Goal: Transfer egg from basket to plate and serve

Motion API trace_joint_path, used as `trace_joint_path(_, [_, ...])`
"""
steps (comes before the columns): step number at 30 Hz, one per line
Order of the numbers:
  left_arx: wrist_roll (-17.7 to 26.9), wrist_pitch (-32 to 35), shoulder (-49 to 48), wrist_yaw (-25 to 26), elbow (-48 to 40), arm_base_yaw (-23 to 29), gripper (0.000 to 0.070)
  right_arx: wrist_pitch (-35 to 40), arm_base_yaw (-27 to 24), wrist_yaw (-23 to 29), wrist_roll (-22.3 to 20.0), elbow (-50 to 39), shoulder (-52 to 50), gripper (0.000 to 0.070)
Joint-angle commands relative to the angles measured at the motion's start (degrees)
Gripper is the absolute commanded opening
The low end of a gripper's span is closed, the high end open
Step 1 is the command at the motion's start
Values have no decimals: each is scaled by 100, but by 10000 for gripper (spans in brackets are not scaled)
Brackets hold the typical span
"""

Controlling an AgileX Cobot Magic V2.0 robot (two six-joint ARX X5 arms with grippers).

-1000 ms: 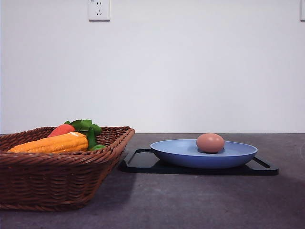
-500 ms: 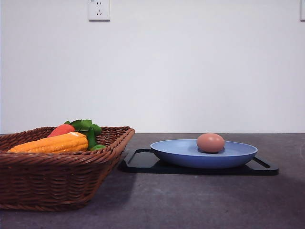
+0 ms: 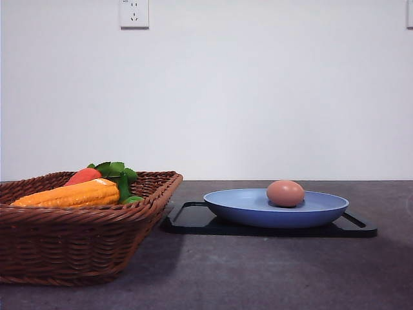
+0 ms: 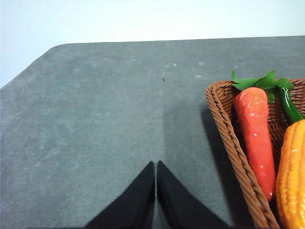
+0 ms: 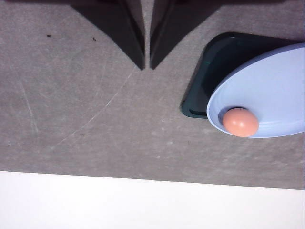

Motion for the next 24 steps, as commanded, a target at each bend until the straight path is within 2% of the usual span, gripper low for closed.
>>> trace_joint_path(1, [11, -24, 2, -4, -87, 4, 0, 59, 2, 9, 79, -35, -15, 0])
trace_joint_path(24, [11, -24, 2, -4, -87, 4, 0, 59, 2, 7, 79, -35, -15, 0])
